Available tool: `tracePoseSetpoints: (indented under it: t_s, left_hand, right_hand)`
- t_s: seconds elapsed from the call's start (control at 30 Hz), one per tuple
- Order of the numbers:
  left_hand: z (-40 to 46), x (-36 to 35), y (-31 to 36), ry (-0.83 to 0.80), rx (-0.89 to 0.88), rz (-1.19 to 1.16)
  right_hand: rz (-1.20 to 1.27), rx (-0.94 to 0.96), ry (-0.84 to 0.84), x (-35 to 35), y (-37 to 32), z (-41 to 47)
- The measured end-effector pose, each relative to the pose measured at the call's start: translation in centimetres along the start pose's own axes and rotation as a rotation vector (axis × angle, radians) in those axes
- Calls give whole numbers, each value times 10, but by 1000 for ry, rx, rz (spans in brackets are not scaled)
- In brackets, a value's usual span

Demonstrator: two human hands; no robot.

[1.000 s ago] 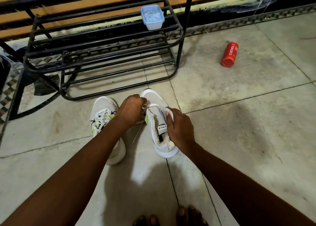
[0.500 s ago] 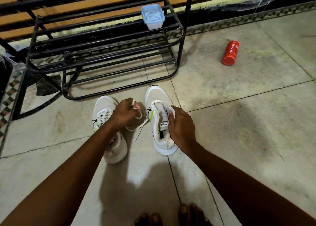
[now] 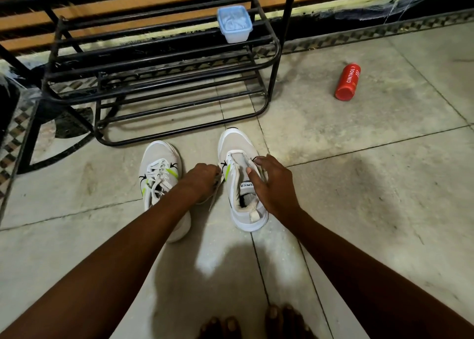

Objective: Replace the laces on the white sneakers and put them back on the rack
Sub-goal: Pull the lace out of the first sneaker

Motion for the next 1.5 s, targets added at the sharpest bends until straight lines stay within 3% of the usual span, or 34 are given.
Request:
tracePoseSetpoints:
  t_s: [0.13, 0.27, 0.47, 0.6, 0.8, 0.97, 1.07, 1.13, 1.23, 1.4, 1.5]
  left_hand:
    - [-13, 4, 1, -52, 30, -2]
    - [-31, 63, -2, 107, 37, -227]
    - [-65, 143, 78, 150, -274, -710]
    - [-56, 161, 126, 241, -309, -945]
    - [-15, 144, 173, 262, -224, -1034]
    - [24, 94, 206, 53, -89, -1097]
    - [57, 54, 216, -88, -44, -1089]
    - [80, 28, 214, -120, 0, -1084]
    - [45, 54, 220, -110, 23, -990]
    - [42, 46, 216, -81, -33, -840]
    - [33, 51, 209, -22, -81, -694]
  right_hand:
    - [71, 72, 114, 20, -15, 2]
    - [187, -1, 61, 24, -18, 6]
    - [1011, -413, -246, 4, -26, 13]
    - [1184, -445, -203, 32, -22, 18]
    - [919, -440, 128, 98, 34, 26]
    - [780, -550, 290, 133, 90, 22]
    - [557, -611, 368, 144, 124, 17]
    - [321, -592, 343, 149, 134, 18]
    - [28, -483, 175, 145, 128, 27]
    - [-128, -303, -129, 121, 107, 35]
    - [-208, -345, -135, 122, 110, 32]
Point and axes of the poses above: each hand's wrist, its own z-axis towards the middle knuckle, its own x-axis out of the back of the hand, y = z × x, the point moved 10 cm from there along z, towards the middle knuckle, and after that the axes turned 7 degrees about z, right-handed, at the moved point
